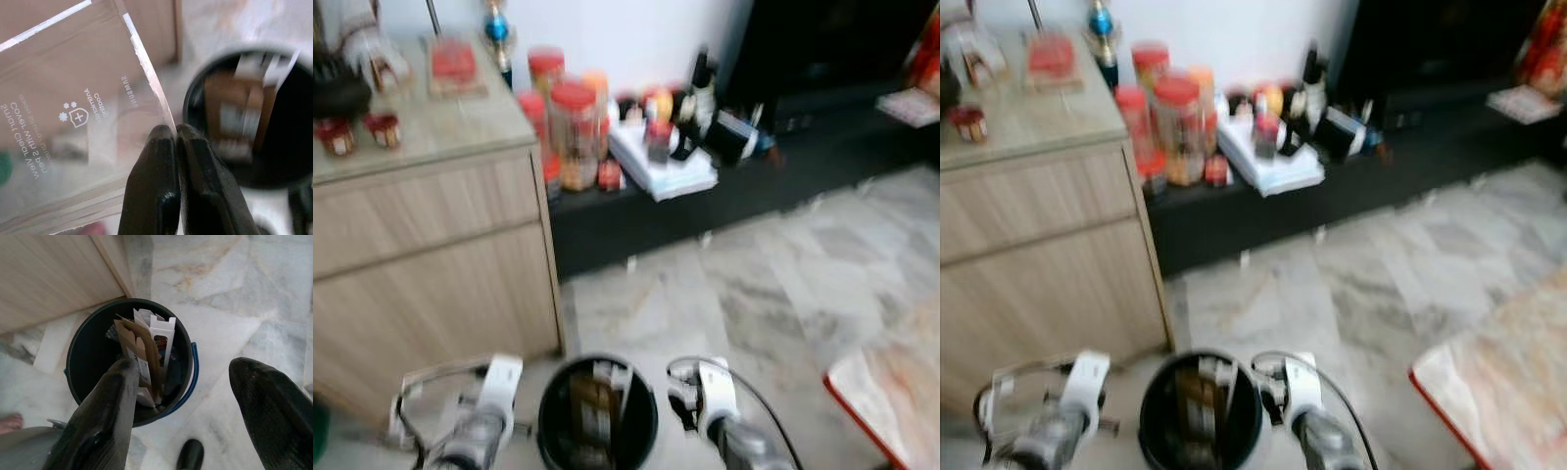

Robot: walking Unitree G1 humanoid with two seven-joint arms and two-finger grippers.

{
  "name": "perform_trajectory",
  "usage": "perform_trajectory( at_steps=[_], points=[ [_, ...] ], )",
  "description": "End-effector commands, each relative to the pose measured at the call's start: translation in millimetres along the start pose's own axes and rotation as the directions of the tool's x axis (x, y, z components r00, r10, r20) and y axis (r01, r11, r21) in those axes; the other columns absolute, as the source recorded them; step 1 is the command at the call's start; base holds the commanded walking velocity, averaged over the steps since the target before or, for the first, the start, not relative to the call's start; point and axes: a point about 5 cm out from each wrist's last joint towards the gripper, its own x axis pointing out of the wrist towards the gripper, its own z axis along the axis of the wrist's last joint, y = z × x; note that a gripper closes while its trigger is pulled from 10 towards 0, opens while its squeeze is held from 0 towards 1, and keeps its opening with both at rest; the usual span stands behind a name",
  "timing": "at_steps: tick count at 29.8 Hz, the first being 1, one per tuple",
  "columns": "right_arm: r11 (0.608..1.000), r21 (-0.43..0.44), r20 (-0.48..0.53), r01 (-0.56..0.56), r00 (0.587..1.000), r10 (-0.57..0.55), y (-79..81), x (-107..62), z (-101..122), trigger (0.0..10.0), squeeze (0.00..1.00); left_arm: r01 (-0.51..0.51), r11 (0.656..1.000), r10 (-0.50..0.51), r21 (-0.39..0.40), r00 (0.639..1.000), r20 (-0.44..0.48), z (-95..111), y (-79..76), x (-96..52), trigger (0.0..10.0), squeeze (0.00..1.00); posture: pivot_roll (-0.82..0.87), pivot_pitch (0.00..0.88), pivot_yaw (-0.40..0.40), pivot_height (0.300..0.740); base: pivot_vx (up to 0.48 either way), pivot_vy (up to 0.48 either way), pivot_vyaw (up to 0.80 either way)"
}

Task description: Picking trash to rubbish bin

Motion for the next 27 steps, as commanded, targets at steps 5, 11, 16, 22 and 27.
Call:
perform_trajectory(
  at_steps=[5,11,16,22,27],
  points=[
    [0.992,-0.082,0.044,-0.093,0.994,0.097,7.4,4.4,21,10.0,0.00,0.134,0.986,-0.114,-0.099,0.976,0.187,51,-26.0,6.0,10.0,0.00,0.10,0.076,-0.077,0.740,0.000,0.000,0.00],
    [0.987,-0.118,0.071,-0.112,0.990,0.121,10.6,6.4,33,10.0,0.00,0.284,0.946,-0.228,-0.155,0.925,0.304,82,-49.6,4.9,10.0,0.00,0.09,0.072,-0.077,0.740,0.000,0.000,0.00],
    [0.982,-0.130,0.092,-0.137,0.984,0.150,13.5,7.2,39,10.0,0.00,0.508,0.811,-0.369,-0.289,0.829,0.421,106,-79.0,-0.6,10.0,0.00,0.09,0.071,-0.077,0.740,0.000,0.000,0.00],
    [0.981,-0.132,0.101,-0.144,0.982,0.158,15.2,7.5,41,10.0,0.00,0.612,0.720,-0.459,-0.327,0.774,0.437,104,-96.0,-4.4,10.0,0.00,0.08,0.077,-0.074,0.740,0.000,0.000,0.00],
    [0.980,-0.133,0.113,-0.148,0.980,0.163,16.2,7.7,43,10.0,0.00,0.674,0.630,-0.506,-0.385,0.733,0.454,101,-102.6,-6.5,10.0,0.00,0.08,0.078,-0.073,0.740,0.000,0.000,0.00]
  ],
)
